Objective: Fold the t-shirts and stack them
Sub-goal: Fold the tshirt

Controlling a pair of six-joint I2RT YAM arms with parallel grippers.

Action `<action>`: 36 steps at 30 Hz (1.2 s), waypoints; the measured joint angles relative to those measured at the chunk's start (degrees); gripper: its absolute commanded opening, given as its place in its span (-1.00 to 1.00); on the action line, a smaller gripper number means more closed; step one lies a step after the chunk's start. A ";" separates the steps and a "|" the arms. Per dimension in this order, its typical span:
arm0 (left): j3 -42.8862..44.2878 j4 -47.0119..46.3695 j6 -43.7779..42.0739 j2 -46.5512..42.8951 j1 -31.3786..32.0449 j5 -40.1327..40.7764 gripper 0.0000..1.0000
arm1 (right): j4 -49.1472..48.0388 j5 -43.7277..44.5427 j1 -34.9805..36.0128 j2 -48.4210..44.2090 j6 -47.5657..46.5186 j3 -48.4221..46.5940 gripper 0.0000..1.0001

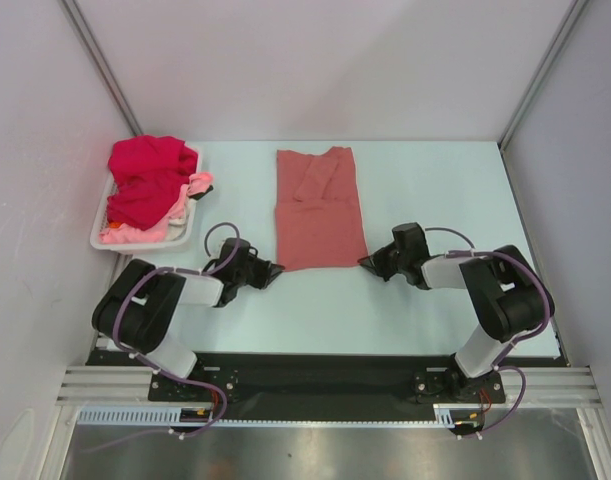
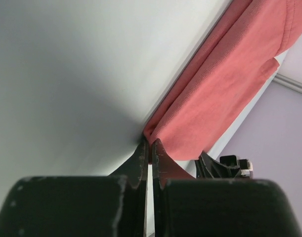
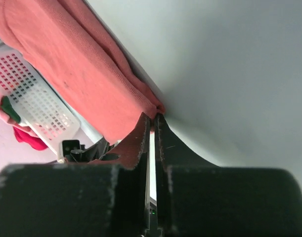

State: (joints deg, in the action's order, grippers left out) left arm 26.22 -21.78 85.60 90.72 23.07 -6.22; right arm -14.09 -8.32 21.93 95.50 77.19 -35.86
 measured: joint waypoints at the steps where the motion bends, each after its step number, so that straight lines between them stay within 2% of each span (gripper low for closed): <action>1: -0.22 0.02 -0.22 -0.31 0.00 -0.15 -0.99 | 0.00 -0.31 -0.04 -0.04 -0.92 0.00 -1.00; 8: -5.03 2.62 -1.79 -7.76 0.28 -2.05 -0.99 | 7.78 0.09 1.36 -6.14 -7.28 0.26 -1.00; 15: -9.49 11.72 -3.10 -25.14 3.85 -2.36 -0.99 | 17.73 1.90 5.90 -22.62 -10.29 4.04 -1.00; 21: -10.51 22.97 -3.15 -40.17 9.31 -1.33 -0.99 | 28.48 6.27 14.03 -38.36 -9.86 8.81 -1.00; 28: -10.51 37.66 -3.06 -57.27 15.04 0.55 -0.99 | 39.82 10.56 23.34 -50.31 -5.77 8.83 -1.00; 32: -7.19 44.74 -3.85 -58.99 15.65 1.92 -0.99 | 45.00 11.78 24.90 -51.36 -5.27 7.19 -1.00; 36: 2.27 47.74 -8.35 -51.69 15.72 4.35 -1.00 | 47.98 12.31 22.86 -47.91 -8.52 0.24 -1.00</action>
State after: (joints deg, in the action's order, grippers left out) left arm 28.49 25.96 77.25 39.03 38.79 -1.87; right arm 33.89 3.99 44.80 47.59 68.66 -35.62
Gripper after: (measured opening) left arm 0.018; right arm 0.022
